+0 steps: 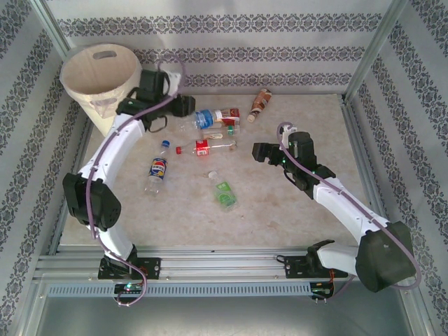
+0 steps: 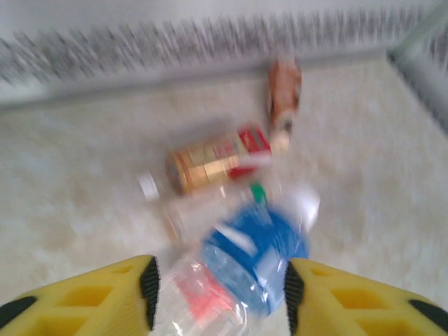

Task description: Put the plastic bottles in the bin

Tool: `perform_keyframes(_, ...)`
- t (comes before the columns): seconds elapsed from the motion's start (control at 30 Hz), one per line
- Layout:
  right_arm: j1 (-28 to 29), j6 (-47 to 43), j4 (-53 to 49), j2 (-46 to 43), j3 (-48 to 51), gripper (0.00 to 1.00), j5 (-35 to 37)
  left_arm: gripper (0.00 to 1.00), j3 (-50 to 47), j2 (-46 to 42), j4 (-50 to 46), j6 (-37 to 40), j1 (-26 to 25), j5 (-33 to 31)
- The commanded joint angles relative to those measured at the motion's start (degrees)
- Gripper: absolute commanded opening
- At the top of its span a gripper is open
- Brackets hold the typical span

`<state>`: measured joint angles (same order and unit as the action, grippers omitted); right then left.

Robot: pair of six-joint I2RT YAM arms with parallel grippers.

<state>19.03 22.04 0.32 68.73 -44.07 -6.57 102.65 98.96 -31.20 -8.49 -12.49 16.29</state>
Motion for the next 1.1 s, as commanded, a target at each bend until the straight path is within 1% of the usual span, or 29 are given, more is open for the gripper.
perform_keyframes(0.0,0.6,-1.4,1.8,-1.6,0.4,0.98,1.7,0.49,6.6,-2.6,6.2,-5.5,3.3,-9.6)
perform_keyframes(0.03,0.6,-1.4,1.8,-1.7,0.4,0.98,1.8,0.51,8.1,-2.2,6.7,-5.3,4.2,-8.8)
perform_keyframes(0.07,0.6,-1.4,1.8,-1.8,0.6,0.98,2.0,0.53,10.3,-1.4,6.4,-5.2,5.1,-6.0)
perform_keyframes(0.13,0.6,-1.4,1.7,-1.9,0.9,0.98,2.2,0.54,15.1,1.3,2.5,-4.7,5.3,-3.0)
perform_keyframes(0.17,0.6,-1.3,1.7,-2.1,1.0,0.98,2.3,0.56,16.6,2.8,0.1,-4.5,5.2,-0.2)
perform_keyframes(0.2,0.6,-1.0,1.8,-2.2,1.3,0.98,2.5,0.59,16.9,4.1,-1.1,-4.7,5.3,2.4)
perform_keyframes(0.23,0.6,-0.9,2.0,-2.4,1.6,0.98,2.6,0.61,16.9,5.1,-2.4,-4.8,5.1,3.7)
perform_keyframes(0.33,0.6,-1.0,2.0,-2.5,1.7,0.98,2.8,0.67,16.1,8.6,-6.4,-7.5,4.4,1.4)
perform_keyframes(0.43,0.5,-2.0,0.9,-2.2,0.8,0.98,2.8,0.80,13.0,10.0,-6.4,-13.7,3.1,-1.3)
perform_keyframes(0.47,0.5,-2.2,0.8,-2.1,0.6,0.98,2.8,0.84,11.6,10.1,-5.9,-15.7,2.2,-3.1)
perform_keyframes(0.57,0.5,-1.9,1.4,-1.6,0.7,0.98,2.4,0.90,9.3,11.3,-5.3,-18.6,-0.7,-8.1)
perform_keyframes(0.63,0.6,-2.1,1.9,-0.8,0.8,0.98,0.5,0.93,9.4,13.0,-6.1,-19.9,-2.1,-10.9)
perform_keyframes(0.7,1.3,-2.8,2.4,0.2,1.3,0.98,-2.0,0.95,9.1,14.7,-6.0,-21.1,-2.8,-11.6)
perform_keyframes(0.77,3.8,-5.7,4.7,0.9,2.9,0.98,-6.1,0.99,8.4,15.5,-5.6,-21.6,-3.0,-12.0)
perform_keyframes(0.8,6.1,-7.6,4.4,1.6,3.2,0.98,-6.2,1.00,8.1,15.7,-5.7,-21.8,-3.1,-12.3)
perform_keyframes(0.87,11.0,-10.6,1.9,3.8,2.4,0.98,-5.3,1.00,7.1,15.5,-5.6,-22.3,-3.1,-13.3)
perform_keyframes(0.93,16.4,-12.0,-0.2,7.2,1.3,0.98,-1.7,1.00,5.4,14.7,-4.9,-22.5,-3.1,-13.8)
perform_keyframes(1.0,21.5,-12.7,0.0,10.5,1.2,0.98,1.2,1.00,4.0,13.5,-4.5,-22.5,-3.1,-14.3)
perform_keyframes(1.07,24.9,-12.5,0.0,13.1,1.0,0.98,2.0,1.00,2.6,12.4,-4.1,-22.4,-3.1,-14.7)
